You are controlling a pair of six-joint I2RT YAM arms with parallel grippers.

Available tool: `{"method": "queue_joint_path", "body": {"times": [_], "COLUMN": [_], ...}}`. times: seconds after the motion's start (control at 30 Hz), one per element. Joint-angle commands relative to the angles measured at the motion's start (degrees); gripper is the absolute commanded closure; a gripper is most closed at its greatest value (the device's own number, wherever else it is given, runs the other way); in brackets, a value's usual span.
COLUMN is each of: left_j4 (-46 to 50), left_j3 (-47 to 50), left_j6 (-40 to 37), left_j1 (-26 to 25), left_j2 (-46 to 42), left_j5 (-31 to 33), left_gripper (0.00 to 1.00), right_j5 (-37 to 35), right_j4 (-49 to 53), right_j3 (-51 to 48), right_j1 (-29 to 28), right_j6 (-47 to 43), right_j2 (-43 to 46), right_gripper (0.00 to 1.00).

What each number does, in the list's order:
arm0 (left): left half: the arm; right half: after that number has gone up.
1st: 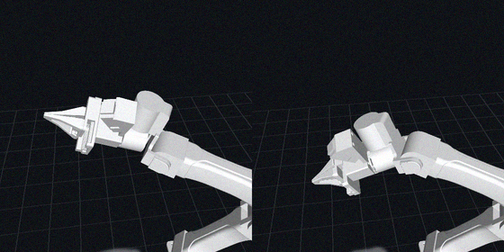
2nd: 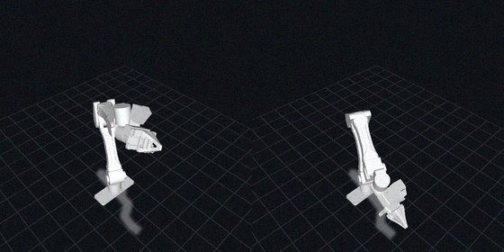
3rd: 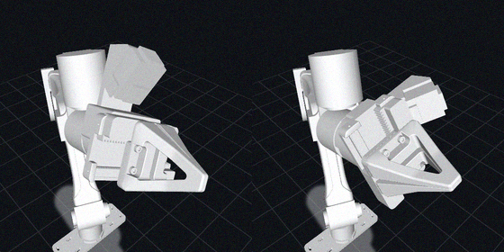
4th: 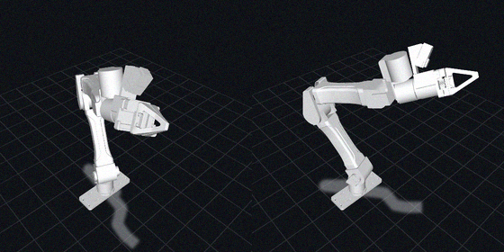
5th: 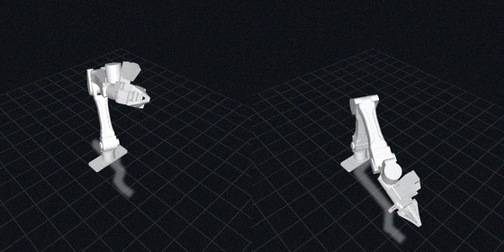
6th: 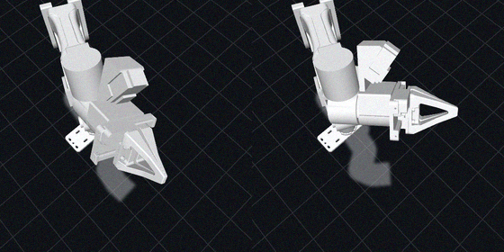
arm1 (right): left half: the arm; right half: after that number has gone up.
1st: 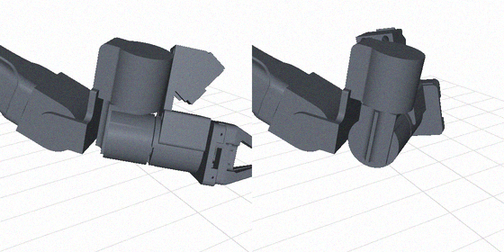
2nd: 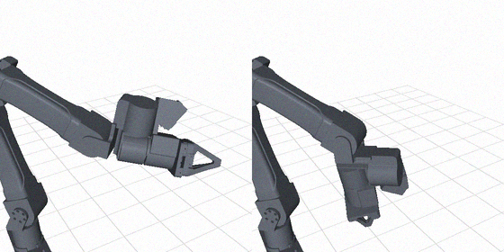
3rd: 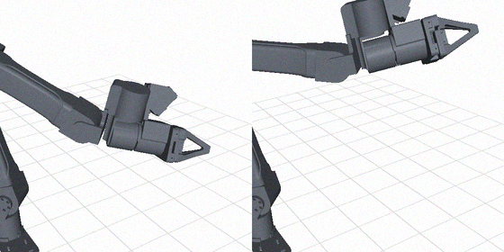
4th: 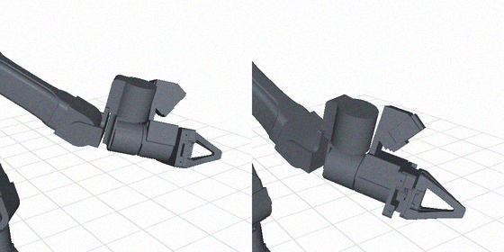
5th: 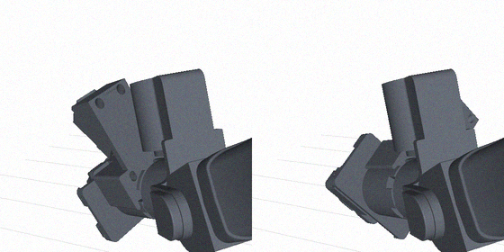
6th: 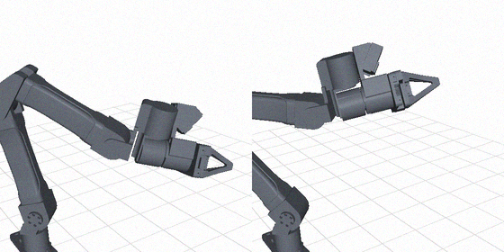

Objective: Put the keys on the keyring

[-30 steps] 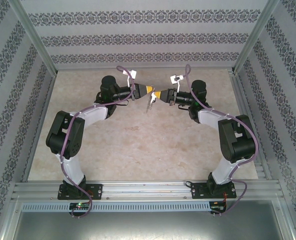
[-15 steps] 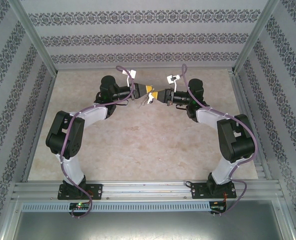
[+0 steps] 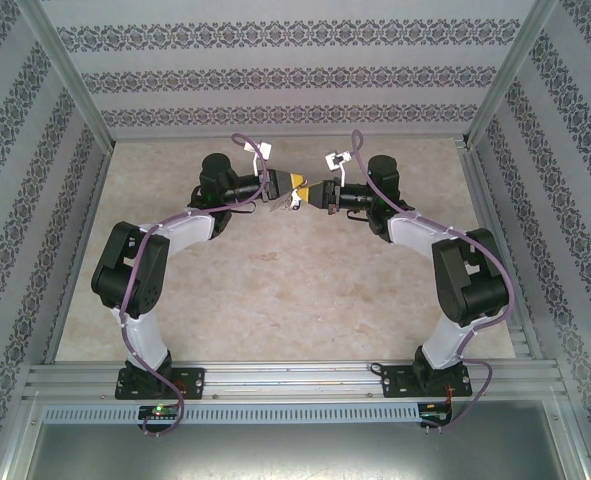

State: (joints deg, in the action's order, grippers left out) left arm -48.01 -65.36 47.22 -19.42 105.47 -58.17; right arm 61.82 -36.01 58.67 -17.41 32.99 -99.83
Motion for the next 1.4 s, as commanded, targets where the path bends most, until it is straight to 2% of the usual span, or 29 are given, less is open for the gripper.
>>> {"method": "queue_joint_path", "body": {"times": [0.0,0.33,0.5,0.9,1.07,1.2,1.37], "left_j4": [-7.5,-7.7,-7.7,-8.2,-8.5,-10.1,-10.7], "left_j3": [-1.1,-1.1,-1.1,-1.4,-1.5,-1.1,-0.6], "left_j6": [0.5,0.4,0.4,1.0,1.4,2.6,3.0], "left_j1": [-0.7,-0.7,-0.7,-0.6,-0.6,-0.7,-0.8], "left_j2": [-2.9,-3.2,-3.2,-3.2,-2.8,-2.6,-2.7], "left_j5": [1.9,1.8,1.4,0.5,0.1,0.2,0.7], "left_gripper": [1.00,1.00,1.00,1.00,1.00,1.00,1.00], "right_j5": [4.2,1.8,1.0,-1.9,-6.4,-12.0,-11.8], "right_j4": [4.4,3.8,3.6,4.0,3.8,0.8,-11.4], "right_j3": [0.2,-2.0,-3.6,-7.9,-8.8,-8.0,-5.5], "right_j1": [-2.2,0.2,1.6,5.3,6.9,7.0,6.7], "right_j6": [-2.0,-1.3,-1.0,-1.0,0.8,4.8,15.6], "right_j2": [-2.6,-1.3,1.6,10.3,14.8,16.0,11.4], "right_gripper": [1.00,1.00,0.84,0.76,0.65,0.56,0.54]}}
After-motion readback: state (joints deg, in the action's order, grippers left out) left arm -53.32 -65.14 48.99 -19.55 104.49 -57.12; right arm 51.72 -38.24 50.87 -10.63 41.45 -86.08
